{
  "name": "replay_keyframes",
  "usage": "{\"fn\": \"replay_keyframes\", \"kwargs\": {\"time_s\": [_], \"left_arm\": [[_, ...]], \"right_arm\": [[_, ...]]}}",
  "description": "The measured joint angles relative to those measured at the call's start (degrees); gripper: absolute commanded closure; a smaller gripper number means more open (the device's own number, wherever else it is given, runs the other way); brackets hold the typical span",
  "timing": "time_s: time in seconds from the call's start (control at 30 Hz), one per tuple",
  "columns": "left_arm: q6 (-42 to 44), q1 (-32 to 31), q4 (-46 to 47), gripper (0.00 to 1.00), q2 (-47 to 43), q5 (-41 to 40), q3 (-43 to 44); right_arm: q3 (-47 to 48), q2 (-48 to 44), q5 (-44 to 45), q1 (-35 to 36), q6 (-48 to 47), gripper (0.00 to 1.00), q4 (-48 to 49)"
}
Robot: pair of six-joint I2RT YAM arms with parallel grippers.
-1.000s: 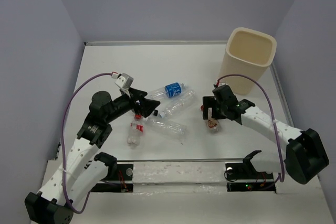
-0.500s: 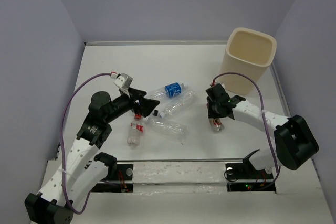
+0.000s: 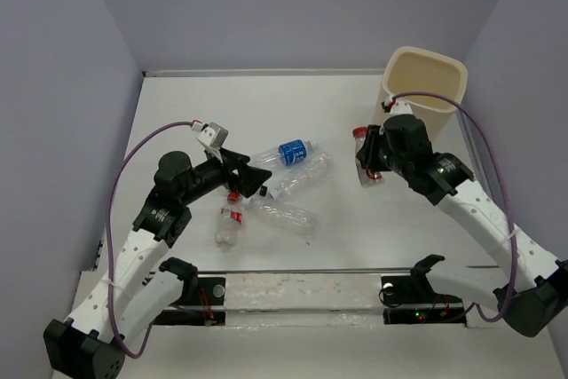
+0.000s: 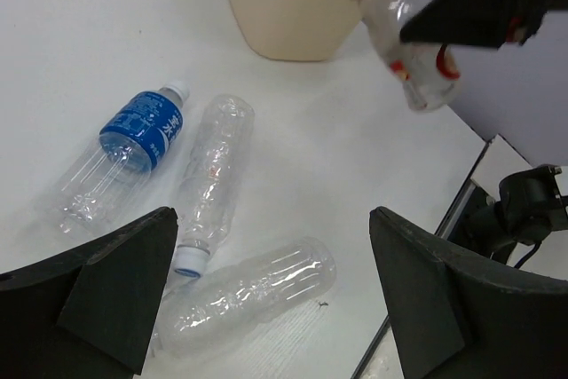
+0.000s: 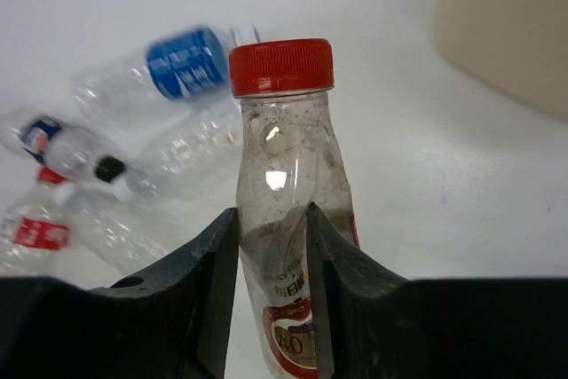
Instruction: Put the plastic bottles in the bin
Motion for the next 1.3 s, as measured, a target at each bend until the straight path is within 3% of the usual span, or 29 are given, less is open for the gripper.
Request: {"fn": "replay_keyframes", "kwargs": {"time_s": [0.23, 0.37, 0.53, 0.63, 0.67, 0.7, 0.77, 0.83, 1.0, 1.17, 1.3], "left_arm": [[-0.31, 0.00, 0.00, 0.01, 4.31, 2.08, 0.02], [-0.39, 0.00, 0.00, 0.01, 5.79, 3.06, 0.02], [-0.46, -0.31, -0.02, 0.03, 7.87, 3.28, 0.90], [-0.87, -2.21, -0.04, 0.03, 9.60, 2.45, 2.27], [-0.94, -3.02, -0.02, 0.03, 10.05, 2.12, 2.64], [-1.07, -4.92, -0.11, 0.03, 11.06, 0.79, 3.61], [-0.85, -8.35, -0.79, 0.01, 12.87, -1.55, 5.70], [0.13, -13.57, -4.22, 0.01, 16.02, -6.64, 10.27], [5.05, -24.81, -8.41, 0.01, 26.91, -22.69, 21.88], [11.43, -27.10, -9.86, 0.01, 36.06, -30.21, 25.53], [16.28, -27.02, -10.73, 0.01, 44.61, -32.33, 28.83]], "right_arm": [[23.41, 3.34, 7.32, -1.14, -8.48, 1.00, 9.77], [32.52, 9.92, 9.97, -8.70, -15.41, 1.00, 20.15], [34.29, 17.77, 9.01, -21.51, -18.05, 1.00, 26.58], [28.02, 18.88, 8.09, -25.07, -18.86, 0.99, 30.99], [26.49, 18.71, 7.69, -25.31, -19.06, 0.91, 31.58], [23.43, 18.43, 6.93, -25.49, -19.23, 0.59, 32.57], [21.22, 18.29, 6.03, -25.51, -19.30, 0.28, 33.11], [20.06, 18.12, 5.38, -25.53, -19.47, 0.14, 33.57], [17.77, 14.29, 3.72, -25.53, -19.69, 0.07, 33.38], [15.61, 3.96, -2.19, -25.53, -15.85, 0.14, 30.67], [6.01, -9.07, -10.34, -25.53, -9.05, 0.14, 31.50]]}}
